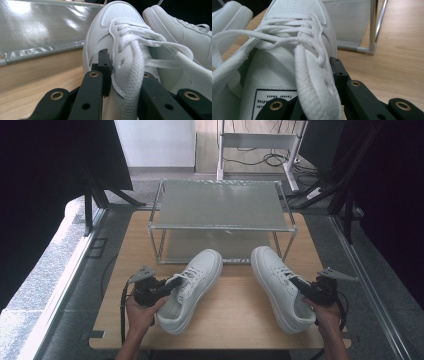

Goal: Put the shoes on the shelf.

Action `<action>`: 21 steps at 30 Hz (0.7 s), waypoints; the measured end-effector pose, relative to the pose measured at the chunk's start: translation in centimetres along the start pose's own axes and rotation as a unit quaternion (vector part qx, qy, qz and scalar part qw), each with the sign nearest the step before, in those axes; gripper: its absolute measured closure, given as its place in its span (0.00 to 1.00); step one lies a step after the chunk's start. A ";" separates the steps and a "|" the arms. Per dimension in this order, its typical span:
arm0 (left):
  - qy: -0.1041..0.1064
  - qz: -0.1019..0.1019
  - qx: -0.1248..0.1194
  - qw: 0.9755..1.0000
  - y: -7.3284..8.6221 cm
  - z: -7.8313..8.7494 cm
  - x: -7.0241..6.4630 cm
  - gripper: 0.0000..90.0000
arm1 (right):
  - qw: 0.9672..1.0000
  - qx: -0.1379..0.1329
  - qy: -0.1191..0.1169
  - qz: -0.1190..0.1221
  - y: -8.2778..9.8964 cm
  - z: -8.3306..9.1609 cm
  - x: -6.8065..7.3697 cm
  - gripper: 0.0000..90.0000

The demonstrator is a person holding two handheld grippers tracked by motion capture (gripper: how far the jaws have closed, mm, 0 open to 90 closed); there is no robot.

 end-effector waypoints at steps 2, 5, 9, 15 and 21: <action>0.004 0.001 -0.006 1.000 -0.2 0.2 -0.1 0.91 | 1.000 -0.007 -0.008 -0.006 -0.1 0.1 0.3 0.96; 0.011 0.007 -0.018 1.000 -0.3 0.4 -0.2 0.91 | 1.000 -0.018 -0.021 -0.013 -0.4 0.3 0.8 0.96; 0.008 0.014 -0.039 0.999 -0.7 1.0 -0.2 0.91 | 0.999 -0.036 -0.033 -0.021 -0.7 0.5 1.4 0.96; 0.011 0.016 -0.054 0.998 -1.2 1.7 -0.3 0.91 | 0.997 -0.059 -0.048 -0.033 -1.2 1.0 1.9 0.96; 0.027 0.025 -0.070 0.997 -1.7 2.1 -0.6 0.91 | 0.996 -0.069 -0.048 -0.034 -1.5 1.1 2.3 0.96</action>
Point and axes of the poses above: each handheld gripper's, and its own axes: z roughly backward along the jaws, y roughly out of its underside, x roughly to its left, the point moved 2 cm from there along -z, roughly forward along the jaws, and after that the axes turned 7 degrees about -x, right-handed, at the moved point
